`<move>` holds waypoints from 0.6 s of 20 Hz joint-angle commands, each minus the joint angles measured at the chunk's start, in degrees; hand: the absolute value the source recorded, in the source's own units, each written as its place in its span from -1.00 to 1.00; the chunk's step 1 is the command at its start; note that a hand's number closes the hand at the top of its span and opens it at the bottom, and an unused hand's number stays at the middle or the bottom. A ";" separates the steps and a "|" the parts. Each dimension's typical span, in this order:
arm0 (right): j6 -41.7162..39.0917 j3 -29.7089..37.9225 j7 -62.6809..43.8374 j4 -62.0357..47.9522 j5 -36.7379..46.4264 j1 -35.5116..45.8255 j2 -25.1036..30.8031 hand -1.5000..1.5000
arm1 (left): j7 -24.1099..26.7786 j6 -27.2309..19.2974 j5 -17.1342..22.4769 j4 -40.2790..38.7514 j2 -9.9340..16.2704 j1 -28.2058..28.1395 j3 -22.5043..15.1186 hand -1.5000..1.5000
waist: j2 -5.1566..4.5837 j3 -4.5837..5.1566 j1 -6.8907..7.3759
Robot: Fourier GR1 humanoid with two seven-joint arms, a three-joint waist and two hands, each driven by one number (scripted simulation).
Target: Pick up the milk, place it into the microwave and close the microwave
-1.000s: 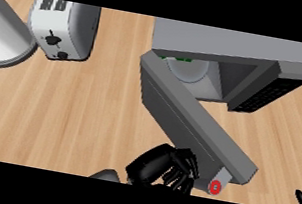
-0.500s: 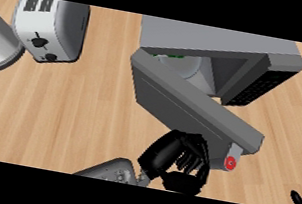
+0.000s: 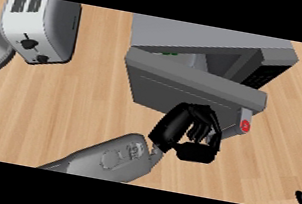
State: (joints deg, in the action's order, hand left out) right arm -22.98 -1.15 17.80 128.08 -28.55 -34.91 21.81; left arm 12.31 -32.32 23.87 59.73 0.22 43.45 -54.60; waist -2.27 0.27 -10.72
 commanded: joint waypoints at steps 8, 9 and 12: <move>2.15 0.88 -4.53 3.44 -3.28 1.26 1.42 -1.00 | 5.17 0.15 11.36 -9.64 -0.23 8.24 4.78 1.00 | -1.22 -0.03 -2.28; 2.18 2.24 -4.85 2.71 -3.90 2.12 2.21 -1.00 | 5.62 0.31 12.20 -10.09 -0.23 8.98 4.87 1.00 | -1.26 -0.08 -1.99; 1.84 2.52 -4.98 3.44 -5.02 3.05 2.60 -1.00 | 7.00 0.91 14.69 -12.25 -0.23 10.41 5.74 1.00 | -1.46 -0.12 -2.70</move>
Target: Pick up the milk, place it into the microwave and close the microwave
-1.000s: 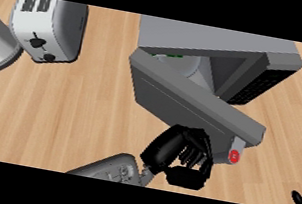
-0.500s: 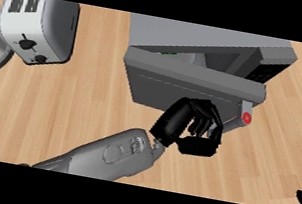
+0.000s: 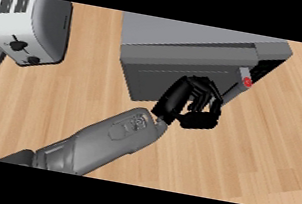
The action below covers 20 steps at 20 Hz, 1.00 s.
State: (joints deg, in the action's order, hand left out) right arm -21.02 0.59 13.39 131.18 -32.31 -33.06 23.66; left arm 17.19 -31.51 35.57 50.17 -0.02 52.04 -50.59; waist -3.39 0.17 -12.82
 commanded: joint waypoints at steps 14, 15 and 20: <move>0.36 1.67 -2.23 2.22 -4.37 3.12 1.72 -1.00 | 5.70 0.51 12.47 -7.18 0.02 3.25 5.17 1.00 | -1.07 -0.03 -2.58; -0.31 1.31 -2.34 1.72 -4.40 2.74 1.98 -1.00 | 5.07 0.22 12.53 -8.03 0.02 4.15 5.07 1.00 | -0.82 -0.16 -2.47; -1.76 0.46 -2.60 1.73 -4.64 3.66 2.86 -1.00 | 9.24 -2.06 13.50 -7.87 0.02 3.50 4.63 1.00 | -1.07 -0.10 -2.53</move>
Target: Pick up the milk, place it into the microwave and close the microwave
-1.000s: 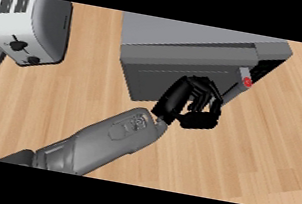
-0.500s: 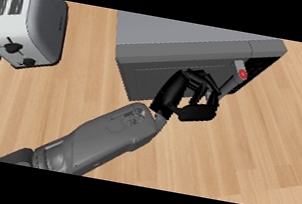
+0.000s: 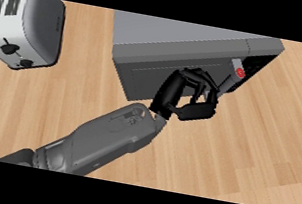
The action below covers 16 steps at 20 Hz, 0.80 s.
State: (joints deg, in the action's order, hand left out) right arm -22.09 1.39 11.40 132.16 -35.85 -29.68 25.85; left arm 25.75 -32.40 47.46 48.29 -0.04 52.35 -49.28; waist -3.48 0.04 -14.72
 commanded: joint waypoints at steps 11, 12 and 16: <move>-3.07 -0.84 -0.22 0.99 -1.92 1.81 2.05 -1.00 | 4.68 -2.27 4.29 -6.87 0.04 3.63 2.91 1.00 | -1.31 0.00 -1.84; -3.70 -1.67 -0.44 0.75 -1.85 1.80 2.29 -1.00 | 5.18 -1.68 4.31 -7.09 0.04 3.21 2.61 1.00 | -1.71 0.00 -1.66; -3.41 -1.31 -0.16 0.79 -1.92 2.43 2.18 -1.00 | 6.36 -2.60 5.47 -6.99 0.04 3.13 2.61 1.00 | -1.73 0.04 -2.18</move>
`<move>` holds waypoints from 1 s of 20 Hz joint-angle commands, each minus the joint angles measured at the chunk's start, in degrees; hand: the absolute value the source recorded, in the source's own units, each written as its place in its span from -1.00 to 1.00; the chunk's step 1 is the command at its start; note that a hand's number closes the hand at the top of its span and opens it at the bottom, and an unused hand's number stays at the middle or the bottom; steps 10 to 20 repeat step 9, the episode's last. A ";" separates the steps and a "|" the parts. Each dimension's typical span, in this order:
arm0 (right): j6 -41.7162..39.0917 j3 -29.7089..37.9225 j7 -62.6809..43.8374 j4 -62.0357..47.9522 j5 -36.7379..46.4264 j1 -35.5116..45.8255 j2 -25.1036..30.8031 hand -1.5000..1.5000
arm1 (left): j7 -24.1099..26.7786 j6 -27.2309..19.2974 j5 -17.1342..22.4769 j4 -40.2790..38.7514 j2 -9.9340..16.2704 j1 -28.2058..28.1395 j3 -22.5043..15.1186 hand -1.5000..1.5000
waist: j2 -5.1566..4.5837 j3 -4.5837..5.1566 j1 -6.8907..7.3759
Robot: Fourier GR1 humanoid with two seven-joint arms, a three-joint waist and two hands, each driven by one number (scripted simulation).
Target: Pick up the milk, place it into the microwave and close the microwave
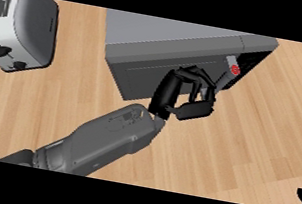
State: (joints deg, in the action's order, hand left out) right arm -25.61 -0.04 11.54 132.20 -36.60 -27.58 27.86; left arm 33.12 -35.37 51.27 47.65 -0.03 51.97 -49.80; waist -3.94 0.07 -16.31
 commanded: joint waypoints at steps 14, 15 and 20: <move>-0.44 -0.49 -0.63 0.69 -1.36 0.41 0.72 -1.00 | 1.76 -0.27 2.88 -7.26 0.03 3.56 2.60 1.00 | -1.35 0.03 -0.90; -0.44 -0.49 -0.63 0.69 -1.36 0.41 0.72 -1.00 | 1.76 -0.27 2.88 -7.26 0.03 3.56 2.60 1.00 | -1.35 0.03 -0.90; -0.44 -0.49 -0.63 0.69 -1.36 0.41 0.72 -1.00 | 1.76 -0.27 2.88 -7.26 0.03 3.56 2.60 1.00 | -1.35 0.03 -0.90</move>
